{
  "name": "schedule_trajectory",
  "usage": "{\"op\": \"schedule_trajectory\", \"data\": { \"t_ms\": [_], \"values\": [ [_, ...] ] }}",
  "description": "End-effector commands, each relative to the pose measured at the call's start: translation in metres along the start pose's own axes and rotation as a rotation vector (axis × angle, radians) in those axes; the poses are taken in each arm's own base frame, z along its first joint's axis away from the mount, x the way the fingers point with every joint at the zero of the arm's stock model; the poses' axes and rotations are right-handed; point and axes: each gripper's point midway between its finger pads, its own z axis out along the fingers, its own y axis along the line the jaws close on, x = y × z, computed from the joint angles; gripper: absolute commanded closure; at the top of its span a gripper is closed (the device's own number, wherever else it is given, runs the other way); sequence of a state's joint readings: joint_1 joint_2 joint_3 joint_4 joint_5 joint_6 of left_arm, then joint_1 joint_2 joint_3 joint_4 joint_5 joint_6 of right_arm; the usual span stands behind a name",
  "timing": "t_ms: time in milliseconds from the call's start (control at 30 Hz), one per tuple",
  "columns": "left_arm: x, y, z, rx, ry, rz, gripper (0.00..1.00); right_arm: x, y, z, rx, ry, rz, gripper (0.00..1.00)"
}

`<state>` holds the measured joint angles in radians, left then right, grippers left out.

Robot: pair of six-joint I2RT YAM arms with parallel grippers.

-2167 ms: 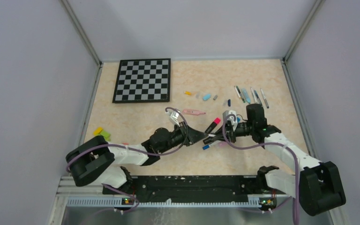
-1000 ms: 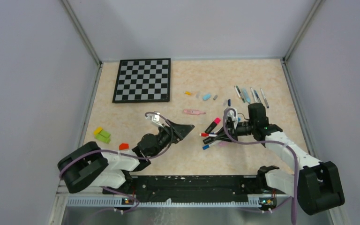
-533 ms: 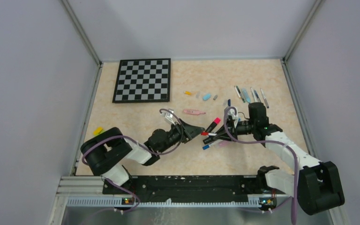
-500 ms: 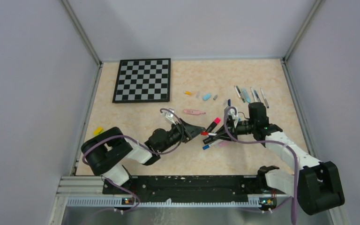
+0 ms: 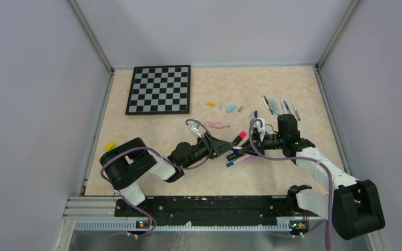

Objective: Open the pen caps
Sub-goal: Open the pen cap from the pen.

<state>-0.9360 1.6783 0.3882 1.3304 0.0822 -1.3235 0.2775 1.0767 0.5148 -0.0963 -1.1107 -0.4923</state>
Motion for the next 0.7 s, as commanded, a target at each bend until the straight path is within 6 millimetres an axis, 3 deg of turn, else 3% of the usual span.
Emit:
{"op": "schedule_trajectory", "data": {
  "t_ms": [0, 200, 300, 433, 667],
  "values": [
    [-0.003, -0.030, 0.008, 0.099, -0.012, -0.003, 0.59, 0.000, -0.005, 0.002, 0.021, 0.004, -0.023, 1.00],
    [-0.003, -0.032, 0.010, 0.103, -0.013, -0.002, 0.74, 0.001, -0.004, 0.002, 0.019, 0.010, -0.028, 1.00],
    [-0.004, -0.034, 0.009, 0.112, -0.016, 0.003, 0.99, 0.002, -0.002, 0.003, 0.011, 0.012, -0.026, 1.00],
    [-0.019, -0.035, 0.001, 0.111, -0.086, 0.029, 1.00, 0.002, 0.001, 0.002, -0.010, 0.022, -0.014, 1.00],
    [-0.091, -0.036, -0.043, 0.069, -0.376, 0.070, 1.00, -0.001, 0.001, 0.002, -0.027, 0.036, 0.027, 1.00]
  ]
}}
